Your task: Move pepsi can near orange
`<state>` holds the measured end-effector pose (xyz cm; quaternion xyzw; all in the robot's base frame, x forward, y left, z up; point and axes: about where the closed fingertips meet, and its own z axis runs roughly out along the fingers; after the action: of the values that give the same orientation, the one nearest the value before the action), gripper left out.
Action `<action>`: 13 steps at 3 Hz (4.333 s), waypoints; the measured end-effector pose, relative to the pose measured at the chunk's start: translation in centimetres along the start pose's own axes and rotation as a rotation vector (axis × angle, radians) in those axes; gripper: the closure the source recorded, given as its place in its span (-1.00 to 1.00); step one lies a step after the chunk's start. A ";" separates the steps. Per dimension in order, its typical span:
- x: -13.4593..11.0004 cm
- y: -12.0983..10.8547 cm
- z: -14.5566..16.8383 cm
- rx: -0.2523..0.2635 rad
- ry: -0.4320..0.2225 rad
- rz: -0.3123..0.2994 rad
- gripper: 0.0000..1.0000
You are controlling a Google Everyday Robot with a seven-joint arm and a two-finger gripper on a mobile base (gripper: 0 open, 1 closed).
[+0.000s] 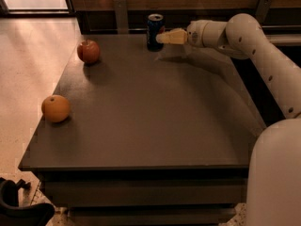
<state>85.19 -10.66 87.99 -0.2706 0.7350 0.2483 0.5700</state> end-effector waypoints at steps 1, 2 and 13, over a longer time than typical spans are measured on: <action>-0.2 0.2 1.9 -0.042 -0.002 -0.011 -1.00; -0.5 0.7 3.0 -0.070 -0.006 -0.016 -1.00; -6.1 12.8 -5.5 -0.106 0.064 -0.053 1.00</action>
Offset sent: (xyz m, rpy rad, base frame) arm 0.0257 0.0320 0.0023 0.0120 -0.0149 0.0990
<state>73.82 -4.34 95.94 -0.3276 0.7313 0.2630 0.5373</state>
